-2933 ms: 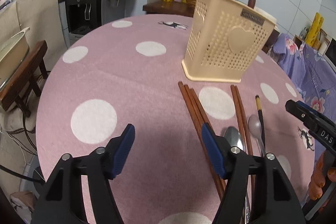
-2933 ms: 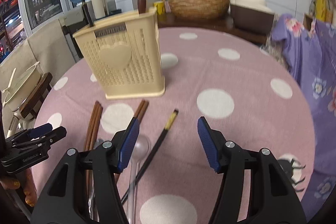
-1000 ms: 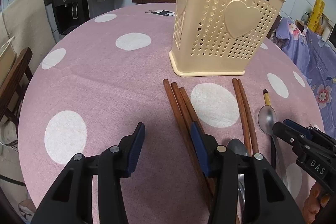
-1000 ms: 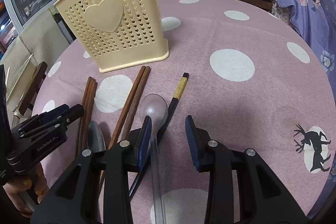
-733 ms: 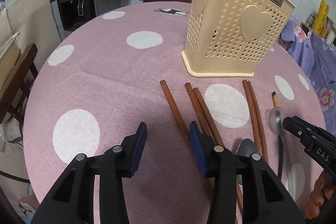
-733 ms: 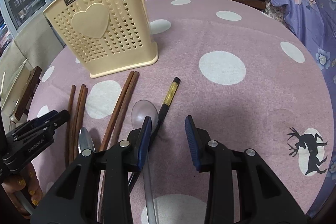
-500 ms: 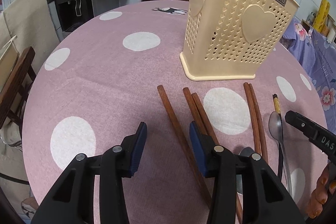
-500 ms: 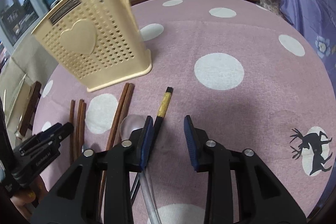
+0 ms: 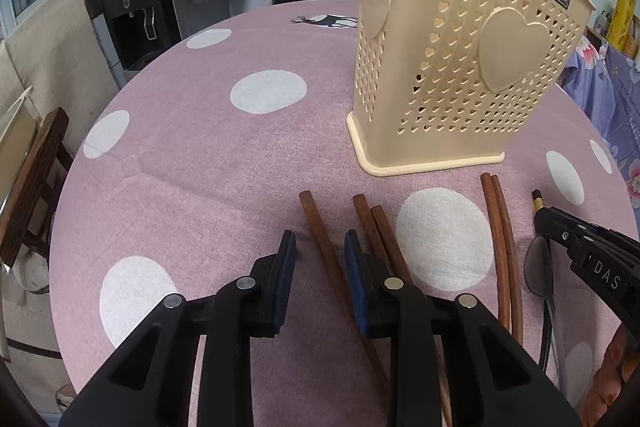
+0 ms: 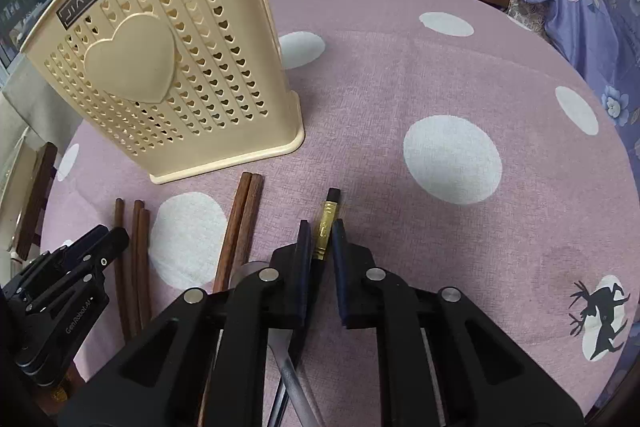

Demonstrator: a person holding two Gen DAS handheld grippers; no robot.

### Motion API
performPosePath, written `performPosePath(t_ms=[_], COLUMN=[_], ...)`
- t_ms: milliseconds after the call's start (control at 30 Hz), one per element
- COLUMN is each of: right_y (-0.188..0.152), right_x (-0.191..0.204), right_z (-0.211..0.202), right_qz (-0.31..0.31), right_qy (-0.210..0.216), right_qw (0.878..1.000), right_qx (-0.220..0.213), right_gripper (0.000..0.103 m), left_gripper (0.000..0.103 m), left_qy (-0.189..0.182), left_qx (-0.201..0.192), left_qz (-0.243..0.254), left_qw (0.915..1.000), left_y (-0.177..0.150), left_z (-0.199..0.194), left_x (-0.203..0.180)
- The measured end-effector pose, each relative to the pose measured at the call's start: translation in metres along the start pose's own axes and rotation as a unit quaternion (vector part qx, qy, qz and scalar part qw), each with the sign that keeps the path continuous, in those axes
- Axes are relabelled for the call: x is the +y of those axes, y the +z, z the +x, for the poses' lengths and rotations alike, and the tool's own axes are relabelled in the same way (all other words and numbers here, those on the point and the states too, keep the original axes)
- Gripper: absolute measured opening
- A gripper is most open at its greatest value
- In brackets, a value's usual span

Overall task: Organize utensils
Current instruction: 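Close the left gripper on a wooden chopstick while the right grips a gold-tipped black chopstick, then lift both chopsticks and carry them over the beige holder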

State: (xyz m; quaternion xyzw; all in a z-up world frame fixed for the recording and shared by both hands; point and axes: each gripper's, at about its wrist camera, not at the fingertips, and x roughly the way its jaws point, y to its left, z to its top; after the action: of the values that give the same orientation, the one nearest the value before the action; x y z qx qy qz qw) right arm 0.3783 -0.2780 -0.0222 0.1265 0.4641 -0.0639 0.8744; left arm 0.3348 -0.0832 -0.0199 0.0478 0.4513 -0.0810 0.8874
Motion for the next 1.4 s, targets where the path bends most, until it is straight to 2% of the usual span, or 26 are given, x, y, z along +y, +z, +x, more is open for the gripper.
performPosePath(t_ms=[233,600,867,1133,1400], right_y=[0.002,0.008,0.01,0.024,0.045], right_x=[0.004,-0.001,-0.006,-0.005,-0.003], right_z=[0.001,0.003,-0.003,-0.028,-0.071], right_qz=[-0.008,0.009,0.028,0.023,0.009], right_qy=[-0.009,0.008,0.043,0.058,0.071], right_qw=[1.0,1.0,0.998,0.995,0.989], right_qx=[-0.004,-0.01,-0.026,-0.073,-0.132], right_gripper=[0.01,0.009,0.008,0.008,0.008], left_gripper=[0.012,0.01,0.009,0.008,0.008], left_qy=[0.006,0.007,-0.017,-0.027,-0.032], left_qx=[0.001,-0.004,-0.011,-0.061,-0.112], left_qz=[0.003,0.002,-0.03,-0.048,-0.058], left_qw=[1.0,1.0,0.9993,0.9966,0.9915], left_y=[-0.001,-0.002,0.002,0.015,0.036], left_z=[-0.002,-0.002,-0.002,-0.031,-0.066], left_x=[-0.005,-0.006,0.006,0.018,0.027])
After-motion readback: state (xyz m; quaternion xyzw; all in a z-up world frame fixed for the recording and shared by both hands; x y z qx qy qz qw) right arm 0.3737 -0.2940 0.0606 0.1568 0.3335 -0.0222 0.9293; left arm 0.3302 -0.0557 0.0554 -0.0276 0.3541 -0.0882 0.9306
